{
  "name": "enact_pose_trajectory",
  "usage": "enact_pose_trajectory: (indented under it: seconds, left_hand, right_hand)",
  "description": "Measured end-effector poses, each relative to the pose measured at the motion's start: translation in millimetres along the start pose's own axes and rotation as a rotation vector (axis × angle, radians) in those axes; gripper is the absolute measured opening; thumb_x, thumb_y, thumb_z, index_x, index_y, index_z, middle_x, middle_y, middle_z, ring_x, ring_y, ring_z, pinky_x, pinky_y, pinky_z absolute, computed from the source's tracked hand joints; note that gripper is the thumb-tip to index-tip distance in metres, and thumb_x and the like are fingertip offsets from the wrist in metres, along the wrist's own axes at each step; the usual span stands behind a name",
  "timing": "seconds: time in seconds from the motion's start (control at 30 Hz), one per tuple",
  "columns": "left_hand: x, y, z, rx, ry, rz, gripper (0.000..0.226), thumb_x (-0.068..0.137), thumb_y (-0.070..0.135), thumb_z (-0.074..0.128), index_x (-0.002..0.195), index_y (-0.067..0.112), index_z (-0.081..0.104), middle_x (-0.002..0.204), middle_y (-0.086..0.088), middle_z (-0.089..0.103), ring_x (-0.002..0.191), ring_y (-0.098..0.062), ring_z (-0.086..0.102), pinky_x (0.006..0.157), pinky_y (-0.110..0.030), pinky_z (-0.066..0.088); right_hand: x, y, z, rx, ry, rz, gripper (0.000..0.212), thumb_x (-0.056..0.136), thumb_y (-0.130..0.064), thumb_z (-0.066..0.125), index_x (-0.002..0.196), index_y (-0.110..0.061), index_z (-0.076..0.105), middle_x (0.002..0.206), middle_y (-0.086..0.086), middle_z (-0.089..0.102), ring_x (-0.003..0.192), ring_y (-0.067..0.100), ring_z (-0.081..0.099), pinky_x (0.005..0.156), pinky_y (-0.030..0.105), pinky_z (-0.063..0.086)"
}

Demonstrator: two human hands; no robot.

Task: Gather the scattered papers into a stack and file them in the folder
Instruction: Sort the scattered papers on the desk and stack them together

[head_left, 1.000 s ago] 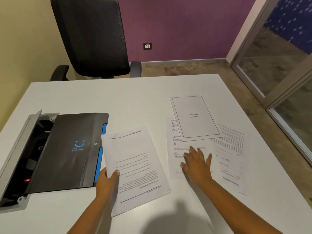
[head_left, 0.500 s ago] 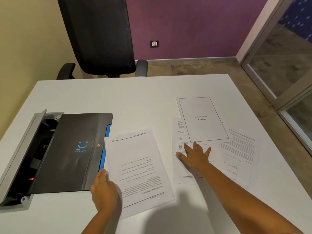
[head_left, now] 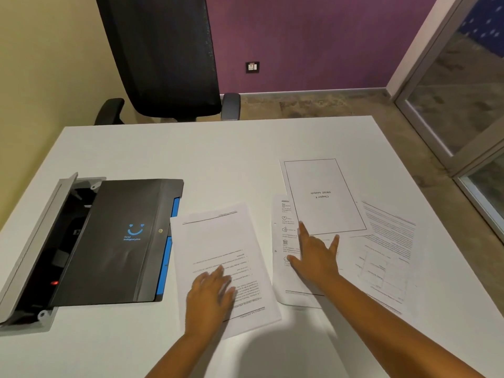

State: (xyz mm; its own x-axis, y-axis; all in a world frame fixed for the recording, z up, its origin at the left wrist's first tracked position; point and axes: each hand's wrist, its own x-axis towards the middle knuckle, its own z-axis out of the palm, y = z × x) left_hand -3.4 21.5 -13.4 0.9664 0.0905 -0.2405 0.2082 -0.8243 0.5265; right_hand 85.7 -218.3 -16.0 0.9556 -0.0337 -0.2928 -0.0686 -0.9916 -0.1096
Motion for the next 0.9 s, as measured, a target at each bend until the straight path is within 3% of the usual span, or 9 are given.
enact_pose_trajectory:
  seconds: [0.07, 0.17, 0.3, 0.47, 0.67, 0.9]
  left_hand:
    - [-2, 7, 8, 0.071, -0.098, 0.119, 0.045, 0.083, 0.052, 0.048, 0.123, 0.033, 0.056, 0.142, 0.015, 0.044, 0.135, -0.021, 0.034, 0.108, -0.037, 0.032]
    - [-5, 19, 25, 0.234, -0.195, 0.358, 0.052, 0.081, 0.062, 0.040, 0.124, 0.037, 0.053, 0.143, 0.017, 0.042, 0.136, -0.023, 0.037, 0.105, -0.043, 0.037]
    - [-3, 35, 36, 0.305, -0.380, 0.363, 0.058, 0.084, 0.065, 0.030, 0.137, 0.041, 0.033, 0.155, 0.014, 0.017, 0.145, -0.018, 0.010, 0.116, -0.041, 0.015]
    - [4, 51, 45, 0.450, -0.429, 0.424, 0.064, 0.084, 0.065, 0.034, 0.141, 0.037, 0.025, 0.158, 0.006, 0.001, 0.146, -0.022, -0.009, 0.112, -0.041, -0.011]
    - [10, 59, 57, 0.406, -0.487, 0.296, 0.064, 0.086, 0.061, 0.036, 0.142, 0.045, 0.009, 0.158, -0.002, -0.007, 0.144, -0.027, -0.015, 0.115, -0.046, -0.008]
    - [15, 60, 59, 0.431, -0.546, 0.267, 0.062, 0.087, 0.052, 0.044, 0.142, 0.042, 0.018, 0.158, 0.005, -0.006, 0.145, -0.026, -0.012, 0.114, -0.053, -0.007]
  right_hand:
    - [2, 3, -3, -0.007, 0.016, 0.030, 0.085, 0.084, -0.055, 0.049, 0.148, -0.026, 0.001, 0.132, 0.007, 0.046, 0.128, 0.023, 0.040, 0.111, 0.062, -0.001]
    - [9, 12, -1, -0.008, -0.103, 0.013, 0.073, 0.084, -0.060, 0.046, 0.145, -0.033, 0.017, 0.155, 0.010, 0.014, 0.144, 0.030, 0.005, 0.109, 0.064, -0.006]
    - [16, 22, 6, 0.009, -0.256, -0.013, 0.074, 0.081, -0.069, 0.039, 0.144, -0.042, 0.011, 0.158, 0.010, -0.007, 0.144, 0.033, -0.009, 0.108, 0.065, -0.006]
    - [21, 21, 6, -0.031, -0.290, -0.015, 0.079, 0.081, -0.071, 0.036, 0.145, -0.039, 0.004, 0.157, 0.012, -0.011, 0.144, 0.031, -0.011, 0.108, 0.066, -0.005]
    - [22, 19, 6, -0.016, -0.306, 0.001, 0.080, 0.079, -0.075, 0.034, 0.145, -0.041, 0.006, 0.157, 0.011, -0.011, 0.145, 0.029, -0.010, 0.107, 0.067, -0.003]
    - [20, 22, 10, -0.038, -0.281, -0.023, 0.075, 0.080, -0.073, 0.034, 0.144, -0.044, 0.006, 0.157, 0.010, -0.011, 0.145, 0.029, -0.011, 0.107, 0.068, -0.003]
